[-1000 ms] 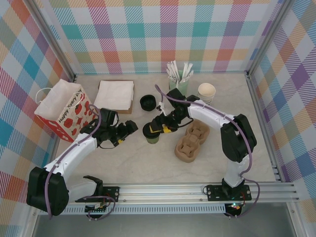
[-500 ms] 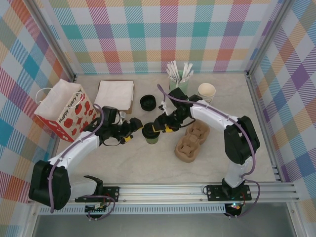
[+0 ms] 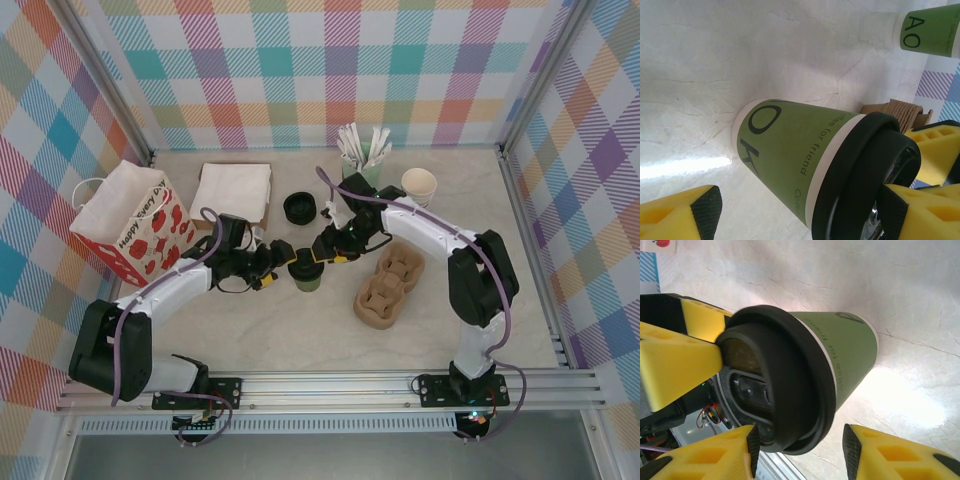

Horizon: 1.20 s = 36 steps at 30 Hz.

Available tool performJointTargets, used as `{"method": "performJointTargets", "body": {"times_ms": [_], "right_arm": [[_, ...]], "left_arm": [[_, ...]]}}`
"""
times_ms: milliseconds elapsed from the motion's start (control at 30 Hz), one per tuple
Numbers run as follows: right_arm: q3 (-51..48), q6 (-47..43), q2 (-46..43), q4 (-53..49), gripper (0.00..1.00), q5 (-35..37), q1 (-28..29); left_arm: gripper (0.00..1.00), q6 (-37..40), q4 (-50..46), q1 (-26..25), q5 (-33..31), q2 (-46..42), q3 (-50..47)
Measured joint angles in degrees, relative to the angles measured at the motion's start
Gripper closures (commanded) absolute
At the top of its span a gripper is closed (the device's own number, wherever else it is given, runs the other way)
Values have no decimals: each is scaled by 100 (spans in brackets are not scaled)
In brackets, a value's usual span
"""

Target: Pack the takeout coffee

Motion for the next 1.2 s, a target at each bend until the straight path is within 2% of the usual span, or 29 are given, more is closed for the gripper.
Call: {"method": "performJointTargets", "body": {"times_ms": [300, 600, 900, 967, 1200], "right_arm": [[66, -22, 83, -92, 61, -24, 0], [140, -59, 133, -219, 62, 11, 2], [133, -90, 138, -256, 61, 90, 28], [129, -92, 125, -254, 59, 114, 28], [129, -208, -50, -208, 34, 579, 55]], "left_arm": [[30, 153, -76, -50, -55, 28, 85], [35, 356, -94, -59, -79, 28, 85], [37, 369, 345, -79, -87, -59, -188], [37, 367, 391, -79, -81, -66, -201], [27, 319, 111, -79, -144, -79, -50]]}}
